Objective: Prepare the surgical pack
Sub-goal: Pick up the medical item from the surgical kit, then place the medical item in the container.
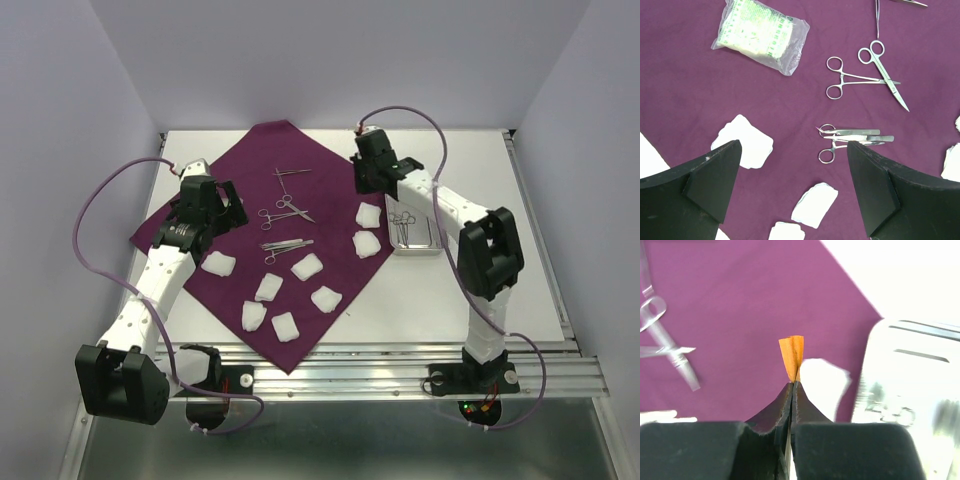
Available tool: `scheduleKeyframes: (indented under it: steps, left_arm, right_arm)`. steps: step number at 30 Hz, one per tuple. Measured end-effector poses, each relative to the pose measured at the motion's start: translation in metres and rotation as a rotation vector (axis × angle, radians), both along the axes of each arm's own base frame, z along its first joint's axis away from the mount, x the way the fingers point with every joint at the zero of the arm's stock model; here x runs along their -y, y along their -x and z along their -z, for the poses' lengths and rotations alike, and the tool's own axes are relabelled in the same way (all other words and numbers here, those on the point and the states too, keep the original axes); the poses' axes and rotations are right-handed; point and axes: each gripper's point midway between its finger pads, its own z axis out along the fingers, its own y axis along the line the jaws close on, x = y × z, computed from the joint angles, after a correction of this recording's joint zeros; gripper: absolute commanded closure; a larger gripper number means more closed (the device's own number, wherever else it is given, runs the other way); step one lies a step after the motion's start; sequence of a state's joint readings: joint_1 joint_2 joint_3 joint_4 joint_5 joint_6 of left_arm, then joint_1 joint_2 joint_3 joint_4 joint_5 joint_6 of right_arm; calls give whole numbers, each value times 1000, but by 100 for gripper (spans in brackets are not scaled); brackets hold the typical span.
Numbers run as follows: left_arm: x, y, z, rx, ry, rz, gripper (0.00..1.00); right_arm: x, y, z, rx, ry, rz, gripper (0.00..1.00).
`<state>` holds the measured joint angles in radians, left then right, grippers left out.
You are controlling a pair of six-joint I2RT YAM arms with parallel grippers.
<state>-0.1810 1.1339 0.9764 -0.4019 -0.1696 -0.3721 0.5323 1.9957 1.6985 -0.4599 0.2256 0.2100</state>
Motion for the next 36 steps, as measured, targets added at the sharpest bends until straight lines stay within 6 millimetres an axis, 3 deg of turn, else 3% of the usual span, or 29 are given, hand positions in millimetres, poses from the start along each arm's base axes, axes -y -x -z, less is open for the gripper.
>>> scheduleKeyframes:
  steps: [4,9,14,15,20,23,36]
  left_arm:
    - [0,0,0,0,1,0,1]
    - [0,0,0,0,1,0,1]
    - [1,0,0,0,2,2,1]
    - [1,0,0,0,2,2,1]
    - [1,0,0,0,2,2,1]
    - [1,0,0,0,2,2,1]
    - [2,0,1,-3,8,7,1]
  right_arm:
    - [52,-9,1,1,-1,108,99]
    - [107,-9,28,-53,15,226,99]
    - [131,-7,44,-92,0,285,97]
    - [132,-7,43,-90,-2,288,95]
    - [131,-12,47,-86,-18,295,62]
    - [130,-14,53,-95,-18,296,54]
    - [121,-18,46,-87,-41,270,52]
